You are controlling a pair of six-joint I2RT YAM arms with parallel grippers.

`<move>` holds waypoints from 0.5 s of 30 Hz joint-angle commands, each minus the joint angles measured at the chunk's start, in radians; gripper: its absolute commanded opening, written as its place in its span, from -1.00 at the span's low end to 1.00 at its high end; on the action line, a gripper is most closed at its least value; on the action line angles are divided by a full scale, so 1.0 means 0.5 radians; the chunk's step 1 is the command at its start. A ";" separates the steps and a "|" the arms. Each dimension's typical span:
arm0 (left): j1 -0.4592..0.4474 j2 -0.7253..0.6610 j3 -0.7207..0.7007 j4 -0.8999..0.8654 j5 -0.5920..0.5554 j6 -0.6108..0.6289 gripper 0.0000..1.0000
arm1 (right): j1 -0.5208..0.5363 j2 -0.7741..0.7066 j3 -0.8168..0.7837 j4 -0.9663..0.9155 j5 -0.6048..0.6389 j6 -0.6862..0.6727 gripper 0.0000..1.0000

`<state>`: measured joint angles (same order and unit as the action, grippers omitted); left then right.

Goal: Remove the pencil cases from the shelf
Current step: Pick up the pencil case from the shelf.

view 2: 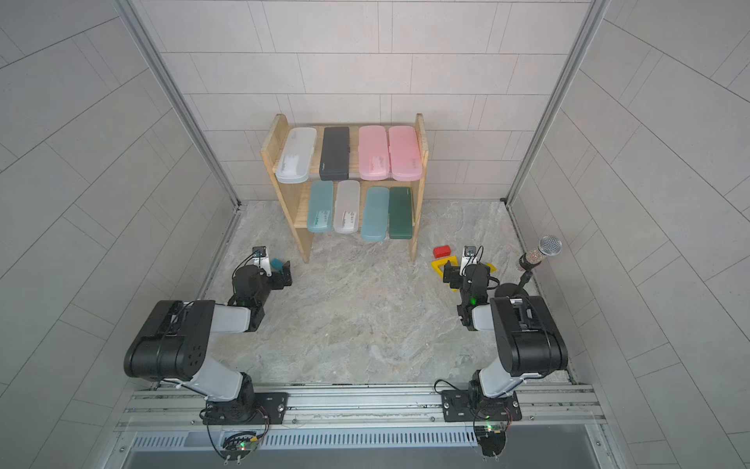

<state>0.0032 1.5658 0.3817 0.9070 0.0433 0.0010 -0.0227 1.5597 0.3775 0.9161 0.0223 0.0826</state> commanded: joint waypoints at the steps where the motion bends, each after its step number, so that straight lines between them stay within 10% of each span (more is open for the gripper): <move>1: -0.011 0.003 0.016 -0.007 -0.010 0.027 0.99 | -0.031 0.004 -0.010 0.027 -0.058 0.025 1.00; 15: 0.048 0.020 0.034 -0.024 0.057 -0.024 0.99 | -0.062 0.007 -0.013 0.039 -0.110 0.035 1.00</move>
<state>0.0204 1.5658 0.3828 0.9020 0.0608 -0.0044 -0.0490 1.5597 0.3775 0.9173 -0.0219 0.0872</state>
